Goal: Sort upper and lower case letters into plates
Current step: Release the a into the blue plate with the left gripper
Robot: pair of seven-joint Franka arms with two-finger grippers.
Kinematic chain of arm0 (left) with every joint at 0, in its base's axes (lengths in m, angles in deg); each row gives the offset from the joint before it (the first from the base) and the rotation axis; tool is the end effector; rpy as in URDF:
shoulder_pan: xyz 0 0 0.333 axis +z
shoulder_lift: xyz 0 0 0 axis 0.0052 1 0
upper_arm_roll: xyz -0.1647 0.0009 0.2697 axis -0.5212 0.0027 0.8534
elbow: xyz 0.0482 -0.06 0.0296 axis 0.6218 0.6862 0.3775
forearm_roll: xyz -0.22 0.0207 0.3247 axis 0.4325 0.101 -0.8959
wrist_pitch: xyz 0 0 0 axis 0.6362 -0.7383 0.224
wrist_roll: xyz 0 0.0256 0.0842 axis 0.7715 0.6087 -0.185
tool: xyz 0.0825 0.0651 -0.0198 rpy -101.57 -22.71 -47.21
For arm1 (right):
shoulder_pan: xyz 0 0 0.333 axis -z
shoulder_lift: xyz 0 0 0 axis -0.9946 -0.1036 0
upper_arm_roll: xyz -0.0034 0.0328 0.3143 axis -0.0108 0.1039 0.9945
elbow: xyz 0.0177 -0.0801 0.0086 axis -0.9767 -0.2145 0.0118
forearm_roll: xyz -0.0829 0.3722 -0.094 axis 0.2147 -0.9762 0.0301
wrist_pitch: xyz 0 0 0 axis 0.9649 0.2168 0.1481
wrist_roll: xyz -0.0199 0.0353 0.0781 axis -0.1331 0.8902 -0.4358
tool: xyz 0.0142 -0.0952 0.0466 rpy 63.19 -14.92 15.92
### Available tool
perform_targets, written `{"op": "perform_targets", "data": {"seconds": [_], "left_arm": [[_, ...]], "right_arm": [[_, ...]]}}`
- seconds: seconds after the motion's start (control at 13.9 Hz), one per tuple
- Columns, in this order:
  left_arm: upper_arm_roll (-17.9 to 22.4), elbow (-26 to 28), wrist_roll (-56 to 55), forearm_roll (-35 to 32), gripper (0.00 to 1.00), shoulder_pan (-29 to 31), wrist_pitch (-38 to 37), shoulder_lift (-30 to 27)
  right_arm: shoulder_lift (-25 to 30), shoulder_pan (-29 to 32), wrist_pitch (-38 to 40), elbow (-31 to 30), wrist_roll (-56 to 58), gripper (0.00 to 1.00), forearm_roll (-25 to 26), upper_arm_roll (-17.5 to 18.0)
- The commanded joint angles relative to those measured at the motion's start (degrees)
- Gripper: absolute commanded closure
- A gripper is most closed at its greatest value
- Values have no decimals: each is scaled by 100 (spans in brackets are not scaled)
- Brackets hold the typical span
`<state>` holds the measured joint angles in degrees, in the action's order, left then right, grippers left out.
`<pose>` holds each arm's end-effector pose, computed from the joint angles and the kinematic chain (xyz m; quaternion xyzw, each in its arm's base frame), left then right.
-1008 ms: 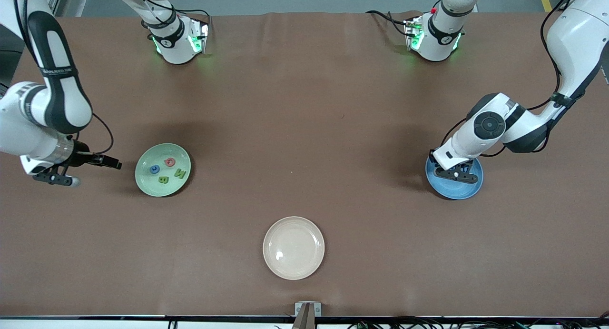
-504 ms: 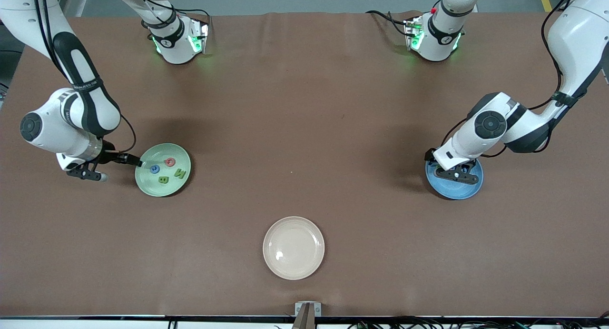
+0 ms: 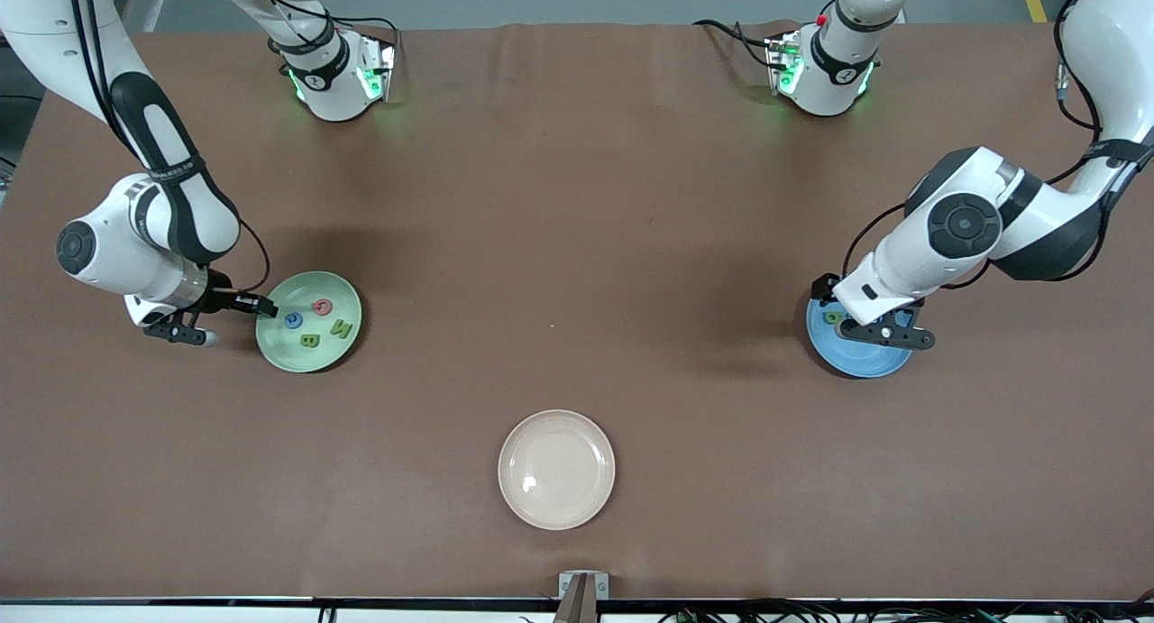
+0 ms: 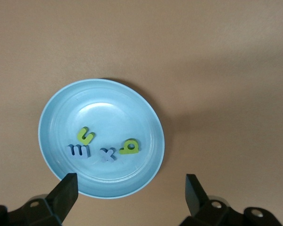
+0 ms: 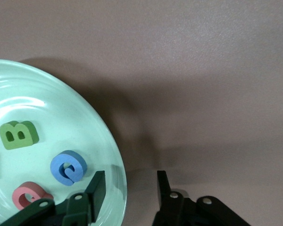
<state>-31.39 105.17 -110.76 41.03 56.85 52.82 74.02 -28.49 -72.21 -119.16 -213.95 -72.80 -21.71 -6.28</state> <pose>0.5680 -0.1055 0.3264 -0.9939 0.0949 0.0421 0.0361 0.5198 -0.1087 0.1820 -0.9907 0.1054 0.0494 0.0703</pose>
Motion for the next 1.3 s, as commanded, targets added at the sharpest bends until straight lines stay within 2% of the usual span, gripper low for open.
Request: {"op": "perform_targets", "data": {"seconds": [0.0, 0.22, 0.36, 0.58, 0.79, 0.86, 1.01, 1.22], "left_arm": [[-59, -147, 223, 568, 0, -73, -139, -618], [142, -568, 950, 1884, 0, -258, -104, -1532], [510, -753, 1706, 2738, 0, -320, -69, -2087], [1090, -921, 2945, 3513, 0, -311, -68, -2834], [1486, -930, 3300, 4050, 0, -302, -77, -3468], [1583, -930, 3300, 4138, 0, -276, -86, -3670], [1864, -1043, 3300, 4497, 0, -267, -191, -4030], [1997, -1359, 3414, 4850, 0, -250, -708, -4356]], "right_arm": [[8, 47, -76, -49, 138, 49, -190, 60], [8, 38, -49, -40, 129, 48, -226, 86], [25, 47, 3, -23, 120, 47, -226, 104], [34, 38, 162, 39, 129, 45, -226, 113], [78, 38, 284, 91, 112, 45, -226, 113], [113, 29, 528, 222, 103, 44, -226, 104], [183, 29, 1580, 818, 42, 44, -217, 95], [271, 12, 2576, 1531, -265, 42, -138, 95]]}}
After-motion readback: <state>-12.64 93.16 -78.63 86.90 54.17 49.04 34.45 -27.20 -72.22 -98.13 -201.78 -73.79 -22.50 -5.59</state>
